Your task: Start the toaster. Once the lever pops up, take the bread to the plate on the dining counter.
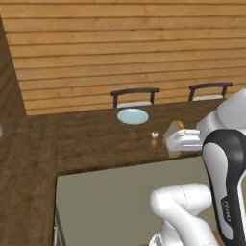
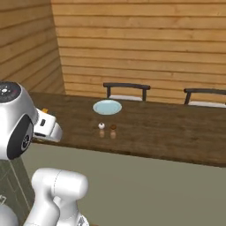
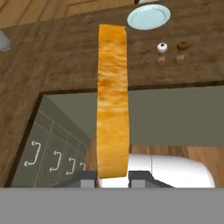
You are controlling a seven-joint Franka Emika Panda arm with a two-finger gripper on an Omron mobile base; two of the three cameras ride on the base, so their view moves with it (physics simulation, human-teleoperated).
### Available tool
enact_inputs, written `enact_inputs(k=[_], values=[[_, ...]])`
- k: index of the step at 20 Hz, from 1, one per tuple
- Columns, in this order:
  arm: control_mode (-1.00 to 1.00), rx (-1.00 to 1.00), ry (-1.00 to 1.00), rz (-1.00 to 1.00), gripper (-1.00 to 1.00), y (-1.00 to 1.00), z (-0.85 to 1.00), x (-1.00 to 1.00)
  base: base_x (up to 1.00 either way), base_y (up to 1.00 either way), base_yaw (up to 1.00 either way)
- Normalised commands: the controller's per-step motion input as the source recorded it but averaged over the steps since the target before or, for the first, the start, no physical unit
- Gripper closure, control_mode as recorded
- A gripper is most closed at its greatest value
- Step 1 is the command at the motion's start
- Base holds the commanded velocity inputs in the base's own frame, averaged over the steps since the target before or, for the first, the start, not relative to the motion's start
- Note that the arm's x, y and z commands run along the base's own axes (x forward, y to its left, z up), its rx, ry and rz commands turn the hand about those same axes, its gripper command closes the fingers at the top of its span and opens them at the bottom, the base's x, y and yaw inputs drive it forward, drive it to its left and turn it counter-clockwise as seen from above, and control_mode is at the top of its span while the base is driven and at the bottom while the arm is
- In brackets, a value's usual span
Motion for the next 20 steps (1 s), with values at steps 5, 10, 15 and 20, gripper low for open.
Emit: enact_inputs(k=[5, 10, 15, 20], values=[[1.00, 0.00, 0.00, 0.00, 1.00, 0.00, 0.00, 0.00, 0.97, -0.14, 0.22], [1.00, 0.00, 0.00, 0.00, 1.00, 0.00, 0.00, 0.00, 0.46, -0.06, 0.16], [1.00, 0.00, 0.00, 0.00, 1.00, 0.00, 0.00, 0.00, 0.07, -0.01, 0.00], [-1.00, 0.06, 0.11, 0.15, 1.00, -0.57, -0.04, 0.91, 0.00, 0.00, 0.00]])
